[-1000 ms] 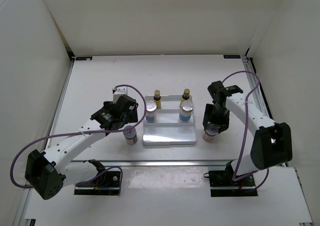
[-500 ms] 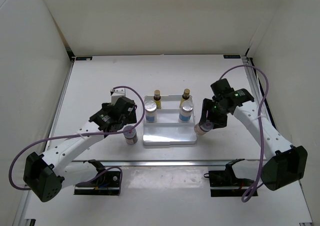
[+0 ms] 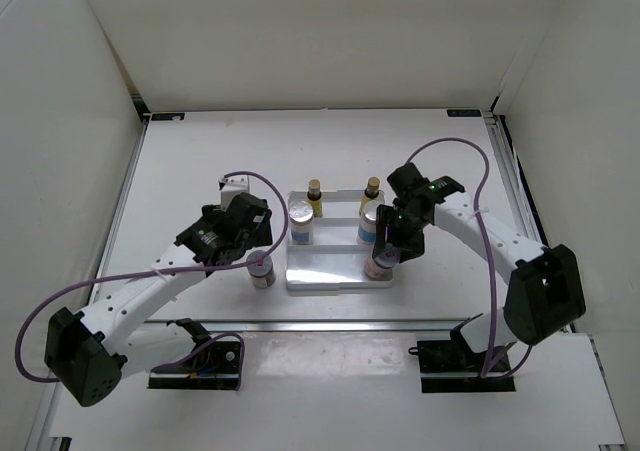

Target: Organize the condiment bottles

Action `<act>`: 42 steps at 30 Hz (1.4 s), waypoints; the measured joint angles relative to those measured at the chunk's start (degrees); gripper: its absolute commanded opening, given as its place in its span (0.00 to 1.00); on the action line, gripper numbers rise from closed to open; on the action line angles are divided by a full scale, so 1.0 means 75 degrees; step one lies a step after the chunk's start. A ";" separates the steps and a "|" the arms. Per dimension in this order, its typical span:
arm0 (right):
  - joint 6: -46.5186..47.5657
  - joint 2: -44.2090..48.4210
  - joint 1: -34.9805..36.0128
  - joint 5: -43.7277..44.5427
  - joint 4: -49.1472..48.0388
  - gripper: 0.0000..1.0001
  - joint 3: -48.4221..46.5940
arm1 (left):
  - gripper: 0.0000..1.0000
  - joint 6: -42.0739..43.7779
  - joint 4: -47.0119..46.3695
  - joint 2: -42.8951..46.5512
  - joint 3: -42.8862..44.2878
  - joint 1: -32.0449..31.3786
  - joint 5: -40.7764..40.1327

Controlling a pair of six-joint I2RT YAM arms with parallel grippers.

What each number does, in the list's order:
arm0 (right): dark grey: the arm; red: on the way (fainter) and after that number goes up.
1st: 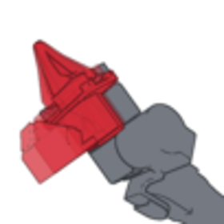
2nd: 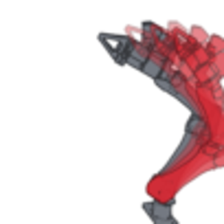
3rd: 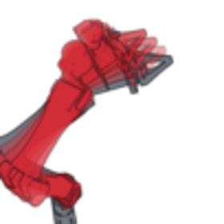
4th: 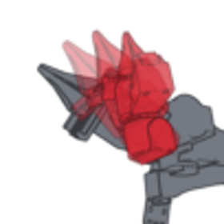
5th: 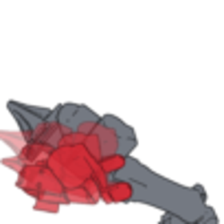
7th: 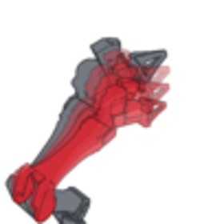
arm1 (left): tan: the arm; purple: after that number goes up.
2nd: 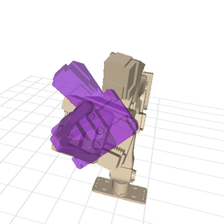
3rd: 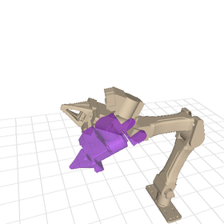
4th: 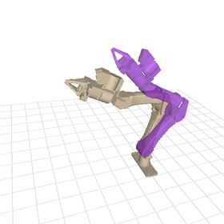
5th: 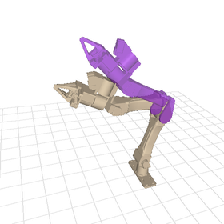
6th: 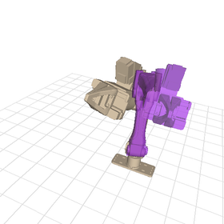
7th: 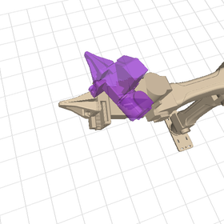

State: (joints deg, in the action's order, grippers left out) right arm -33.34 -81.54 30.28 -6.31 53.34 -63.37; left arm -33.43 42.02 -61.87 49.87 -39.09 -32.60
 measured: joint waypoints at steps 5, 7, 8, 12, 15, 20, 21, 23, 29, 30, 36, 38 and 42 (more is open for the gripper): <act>-0.0117 -0.0431 0.0175 0.0058 0.0020 0.27 0.0050 | 1.00 0.0000 0.0000 0.0061 0.0000 0.0000 0.0000; -0.0134 -0.0495 0.0274 0.0102 0.0079 0.57 -0.0026 | 1.00 0.0000 0.0000 0.0067 -0.0003 0.0000 0.0003; -0.0137 -0.0522 0.0318 0.0134 0.0087 0.68 -0.0073 | 1.00 0.0000 -0.0003 0.0067 -0.0012 0.0000 0.0015; -0.0221 -0.0536 0.0417 0.0256 0.0181 1.00 -0.0283 | 1.00 0.0000 0.0015 0.0070 -0.0102 0.0000 0.0149; -0.0198 -0.0294 0.0428 0.0466 0.0350 1.00 -0.0548 | 1.00 0.0035 0.0000 0.0061 -0.0108 0.0000 0.0326; -0.0256 0.0425 0.0425 0.0688 0.0589 1.00 -0.0991 | 1.00 0.0114 -0.0026 0.0064 -0.0376 0.0000 0.0627; -0.0274 0.0548 0.0425 0.0717 0.0627 1.00 -0.1040 | 1.00 0.0114 -0.0029 0.0064 -0.0466 0.0000 0.0697; -0.0283 0.0746 0.0425 0.0796 0.0688 1.00 -0.1067 | 1.00 0.0108 -0.0026 0.0076 -0.0653 0.0000 0.0845; -0.0300 0.0959 0.0423 0.0976 0.0909 1.00 -0.1067 | 1.00 -0.0003 -0.0067 0.0178 -0.0877 0.0000 0.1014; -0.0300 0.0959 0.0425 0.0991 0.0915 1.00 -0.1067 | 1.00 -0.0015 -0.0076 0.0178 -0.0886 0.0000 0.1017; -0.0300 0.0962 0.0425 0.1020 0.0953 1.00 -0.1067 | 0.99 -0.0204 -0.0213 -0.0157 -0.0903 0.0000 0.1032; -0.0300 0.0962 0.0425 0.1020 0.0973 1.00 -0.1067 | 0.97 -0.0265 -0.0230 -0.0335 -0.0903 0.0000 0.1032; -0.0312 0.1032 0.0425 0.1020 0.1058 1.00 -0.1067 | 0.91 -0.0291 -0.0195 -0.0548 -0.0903 0.0000 0.1037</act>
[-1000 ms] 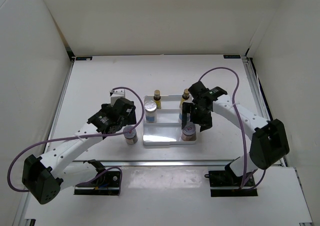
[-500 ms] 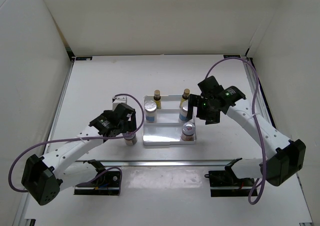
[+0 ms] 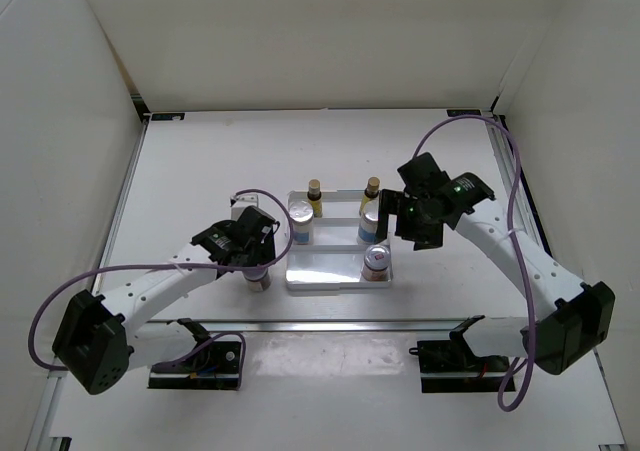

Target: Organize the condiment bottles

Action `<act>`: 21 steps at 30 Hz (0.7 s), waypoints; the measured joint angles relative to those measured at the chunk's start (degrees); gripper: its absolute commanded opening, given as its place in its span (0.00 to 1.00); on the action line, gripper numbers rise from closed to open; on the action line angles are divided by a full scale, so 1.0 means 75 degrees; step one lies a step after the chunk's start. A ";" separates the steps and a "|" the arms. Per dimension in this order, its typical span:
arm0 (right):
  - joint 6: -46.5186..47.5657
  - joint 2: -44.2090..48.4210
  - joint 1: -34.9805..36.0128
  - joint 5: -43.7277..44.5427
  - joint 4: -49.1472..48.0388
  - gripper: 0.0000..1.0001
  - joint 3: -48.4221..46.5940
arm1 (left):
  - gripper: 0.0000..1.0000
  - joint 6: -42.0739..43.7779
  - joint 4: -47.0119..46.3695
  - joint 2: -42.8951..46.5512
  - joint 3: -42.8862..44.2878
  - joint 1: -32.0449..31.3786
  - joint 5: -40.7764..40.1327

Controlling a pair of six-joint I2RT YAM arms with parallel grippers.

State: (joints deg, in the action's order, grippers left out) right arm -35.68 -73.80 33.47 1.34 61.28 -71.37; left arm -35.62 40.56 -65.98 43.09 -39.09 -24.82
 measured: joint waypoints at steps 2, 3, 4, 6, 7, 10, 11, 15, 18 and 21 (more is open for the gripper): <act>0.0000 0.0079 0.0000 0.0003 0.0032 1.00 0.0003 | 0.89 -0.0012 0.0000 -0.0050 0.0000 0.0000 0.0000; 0.0000 0.0102 0.0000 0.0003 0.0047 1.00 0.0003 | 0.89 -0.0015 0.0009 -0.0067 0.0000 0.0000 0.0000; 0.0000 0.0128 0.0000 0.0003 0.0055 1.00 0.0003 | 0.89 -0.0023 0.0017 -0.0085 0.0000 0.0000 0.0009; 0.0000 0.0143 0.0000 0.0003 0.0070 1.00 0.0003 | 0.94 -0.0026 0.0029 -0.0117 0.0000 0.0000 0.0070; 0.0000 0.0143 0.0000 0.0003 0.0079 1.00 0.0003 | 0.96 -0.0023 0.0047 -0.0128 0.0000 0.0000 0.0108; 0.0000 0.0143 0.0000 0.0003 0.0128 1.00 0.0003 | 1.00 -0.0050 0.0108 -0.0128 0.0000 0.0000 0.0271; 0.0000 0.0143 0.0000 0.0003 0.0157 1.00 0.0003 | 1.00 -0.0058 0.0128 -0.0122 0.0000 0.0000 0.0335; -0.0003 0.0143 0.0000 0.0026 0.0251 1.00 0.0003 | 0.92 -0.0093 0.0152 -0.0102 0.0000 0.0000 0.0519; 0.0006 0.0137 0.0000 0.0055 0.0280 1.00 0.0000 | 0.70 -0.0213 0.0152 -0.0090 -0.0026 0.0000 0.0624; 0.0023 0.0096 0.0000 0.0117 0.0309 1.00 -0.0015 | 0.60 -0.0236 0.0154 -0.0076 -0.0047 0.0000 0.0755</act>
State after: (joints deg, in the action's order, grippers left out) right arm -35.51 -73.08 33.47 2.22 63.59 -71.48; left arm -37.39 41.71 -66.54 42.74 -39.09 -19.16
